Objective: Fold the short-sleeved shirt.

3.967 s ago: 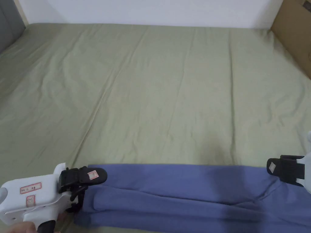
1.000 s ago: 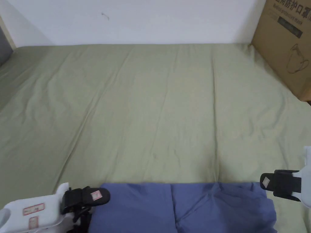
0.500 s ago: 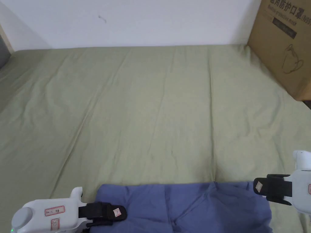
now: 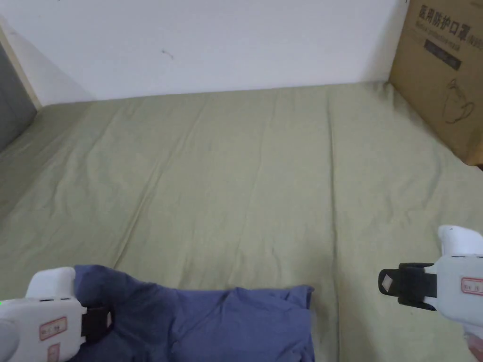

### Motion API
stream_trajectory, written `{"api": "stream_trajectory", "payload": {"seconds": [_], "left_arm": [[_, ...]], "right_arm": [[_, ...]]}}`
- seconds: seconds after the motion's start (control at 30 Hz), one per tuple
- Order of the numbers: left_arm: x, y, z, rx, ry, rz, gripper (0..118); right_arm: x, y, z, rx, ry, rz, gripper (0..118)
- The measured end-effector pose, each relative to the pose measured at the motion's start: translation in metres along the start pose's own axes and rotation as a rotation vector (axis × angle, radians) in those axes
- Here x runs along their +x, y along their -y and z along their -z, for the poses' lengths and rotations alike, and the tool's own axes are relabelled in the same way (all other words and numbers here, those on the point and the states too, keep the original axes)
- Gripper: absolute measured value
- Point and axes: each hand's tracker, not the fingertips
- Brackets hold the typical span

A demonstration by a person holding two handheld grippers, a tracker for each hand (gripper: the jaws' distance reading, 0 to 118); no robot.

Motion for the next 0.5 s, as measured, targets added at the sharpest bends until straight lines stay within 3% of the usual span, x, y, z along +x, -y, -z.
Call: {"api": "stream_trajectory", "payload": {"seconds": [0.2, 0.37, 0.4, 0.43, 0.5], "left_arm": [[0.083, -0.011, 0.041, -0.093, 0.292, -0.034, 13], [0.159, -0.015, 0.108, -0.245, 0.419, -0.012, 16], [0.168, -0.014, 0.119, -0.276, 0.471, -0.022, 22], [0.173, -0.013, 0.128, -0.315, 0.518, -0.036, 40], [0.187, -0.005, 0.133, -0.388, 0.629, -0.107, 99]], "right_arm": [[-0.008, 0.008, -0.003, -0.020, -0.018, -0.027, 0], [0.000, 0.010, -0.007, -0.018, -0.017, -0.019, 0], [0.002, 0.011, -0.007, -0.018, -0.013, -0.019, 0], [0.003, 0.011, -0.008, -0.019, -0.010, -0.017, 0], [0.008, 0.012, -0.008, -0.018, -0.005, -0.010, 0]]}}
